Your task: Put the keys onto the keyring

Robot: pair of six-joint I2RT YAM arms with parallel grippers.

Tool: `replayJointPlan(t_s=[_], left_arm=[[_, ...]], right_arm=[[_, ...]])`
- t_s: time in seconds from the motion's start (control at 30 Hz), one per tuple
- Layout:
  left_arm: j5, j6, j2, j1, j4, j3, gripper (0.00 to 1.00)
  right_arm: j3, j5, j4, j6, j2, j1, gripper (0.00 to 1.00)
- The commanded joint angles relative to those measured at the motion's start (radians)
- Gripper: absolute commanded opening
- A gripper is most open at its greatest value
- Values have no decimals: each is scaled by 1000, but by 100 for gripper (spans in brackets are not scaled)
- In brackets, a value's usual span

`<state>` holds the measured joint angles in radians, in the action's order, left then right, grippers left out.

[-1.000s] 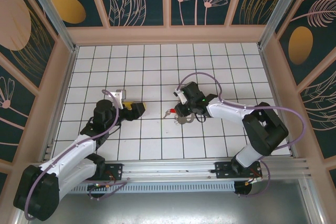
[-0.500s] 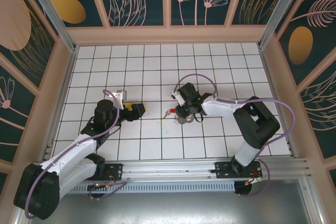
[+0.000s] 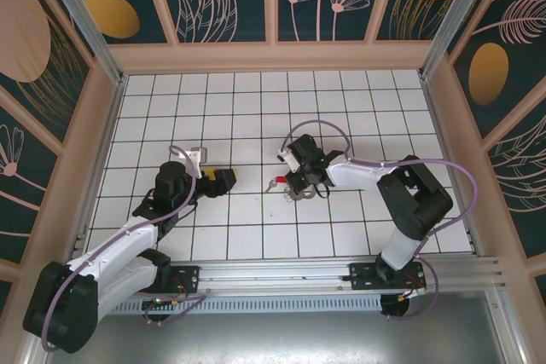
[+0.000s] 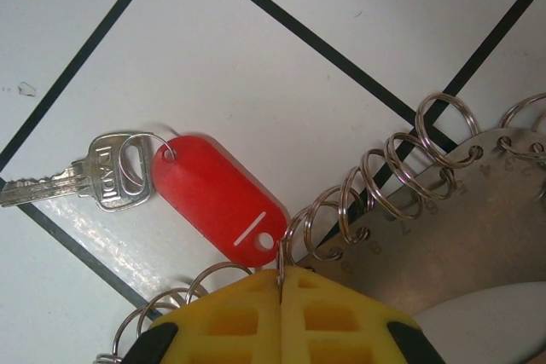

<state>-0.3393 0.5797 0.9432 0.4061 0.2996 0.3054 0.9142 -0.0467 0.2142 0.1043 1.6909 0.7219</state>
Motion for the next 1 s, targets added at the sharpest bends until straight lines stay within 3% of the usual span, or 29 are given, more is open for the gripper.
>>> replayJointPlan(t_s=[0.0,0.3,0.6,0.67,0.83,0.97], left_arm=[[-16,-21,-19,5,-2,20,81],[-56,-38,-79,34,60,39,78],[-135,-107,-182,118,92,100,73],[-154,-117,-222,144,106,108,71],[-240,-171,-298,187,95,174,53],[-305,-263,-323,229,38,236,48]], right_arm=[[-16,-10,8,31,-83,8,0],[-141,-107,-78,133,-459,36,0],[-285,-424,-362,162,-836,83,0],[-300,-487,-414,157,-878,88,0],[-287,-591,-461,170,-927,116,0],[-267,-637,-470,183,-923,140,0]])
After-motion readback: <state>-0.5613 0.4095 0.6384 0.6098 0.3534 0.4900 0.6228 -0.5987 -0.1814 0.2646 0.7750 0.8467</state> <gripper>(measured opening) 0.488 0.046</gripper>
